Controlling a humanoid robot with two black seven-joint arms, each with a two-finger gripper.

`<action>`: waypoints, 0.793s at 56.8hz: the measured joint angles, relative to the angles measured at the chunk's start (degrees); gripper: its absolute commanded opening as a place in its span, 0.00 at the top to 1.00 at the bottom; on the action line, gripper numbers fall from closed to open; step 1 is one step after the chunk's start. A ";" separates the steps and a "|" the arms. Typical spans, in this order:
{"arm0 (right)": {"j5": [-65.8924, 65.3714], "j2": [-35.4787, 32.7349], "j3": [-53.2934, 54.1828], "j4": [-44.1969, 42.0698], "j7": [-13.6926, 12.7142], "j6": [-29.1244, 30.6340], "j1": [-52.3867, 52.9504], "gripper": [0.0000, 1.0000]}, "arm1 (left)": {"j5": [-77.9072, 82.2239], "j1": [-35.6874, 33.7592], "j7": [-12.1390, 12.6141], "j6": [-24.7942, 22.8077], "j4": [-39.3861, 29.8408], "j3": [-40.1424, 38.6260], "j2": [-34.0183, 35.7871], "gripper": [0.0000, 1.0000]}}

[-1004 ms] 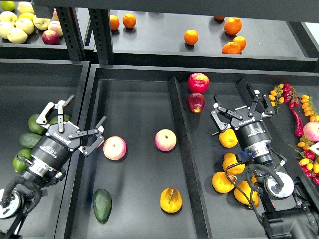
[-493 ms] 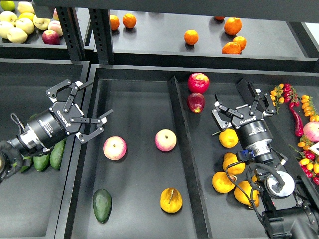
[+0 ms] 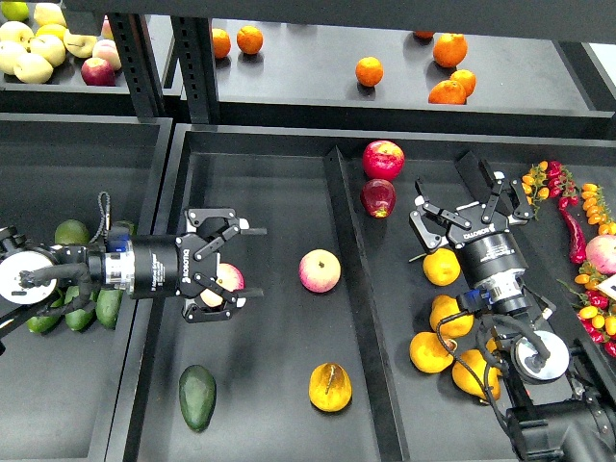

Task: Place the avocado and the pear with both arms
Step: 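Swing the left gripper over the dark green avocado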

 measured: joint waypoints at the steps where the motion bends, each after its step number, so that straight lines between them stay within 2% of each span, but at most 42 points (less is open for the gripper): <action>1: 0.00 0.00 0.03 -0.02 0.00 0.02 0.00 0.00 | 0.42 -0.68 0.00 -0.01 0.31 1.00 -0.02 0.07; 8: 0.00 0.00 0.54 -0.09 0.00 0.08 0.25 0.00 | 3.81 -4.70 0.00 -0.02 2.48 6.79 -0.37 0.07; 16: 0.43 0.00 0.75 -0.34 0.00 0.08 0.58 0.00 | 9.27 -6.20 0.00 -0.03 3.41 10.01 -0.86 0.04; 24: 0.92 0.00 0.77 -0.92 0.00 0.08 0.69 0.00 | 14.16 -6.25 0.00 -0.04 3.64 11.67 -1.15 0.01; 45: 0.96 0.00 0.77 -2.59 0.00 0.05 0.78 0.00 | 16.07 -6.25 0.00 -0.04 7.08 13.57 -2.28 0.00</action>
